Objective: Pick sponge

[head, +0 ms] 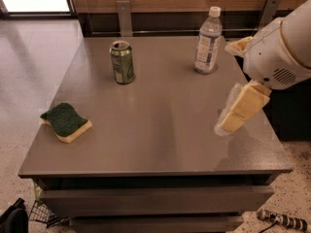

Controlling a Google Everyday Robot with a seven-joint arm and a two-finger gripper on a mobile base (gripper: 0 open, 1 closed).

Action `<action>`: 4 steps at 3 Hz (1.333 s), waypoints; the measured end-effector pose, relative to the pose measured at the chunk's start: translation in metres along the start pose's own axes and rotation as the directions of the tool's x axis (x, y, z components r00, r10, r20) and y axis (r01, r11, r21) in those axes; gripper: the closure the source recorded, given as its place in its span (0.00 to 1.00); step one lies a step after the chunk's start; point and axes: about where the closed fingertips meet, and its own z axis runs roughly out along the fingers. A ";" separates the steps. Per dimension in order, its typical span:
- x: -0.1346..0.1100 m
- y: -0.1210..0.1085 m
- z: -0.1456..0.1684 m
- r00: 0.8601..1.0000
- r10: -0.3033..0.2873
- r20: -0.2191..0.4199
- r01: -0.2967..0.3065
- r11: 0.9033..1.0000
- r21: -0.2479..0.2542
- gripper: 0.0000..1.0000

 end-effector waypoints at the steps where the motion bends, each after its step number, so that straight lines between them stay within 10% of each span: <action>1: -0.037 0.004 0.032 0.983 0.012 0.185 -0.011 1.000 -0.003 0.00; 3: -0.100 0.012 0.064 0.857 0.050 0.514 -0.056 0.998 -0.004 0.00; 4: -0.102 0.014 0.068 0.855 0.051 0.516 -0.056 0.998 -0.007 0.00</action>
Offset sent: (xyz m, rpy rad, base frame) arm 0.0317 0.1298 -0.0157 0.6272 -0.1314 0.0931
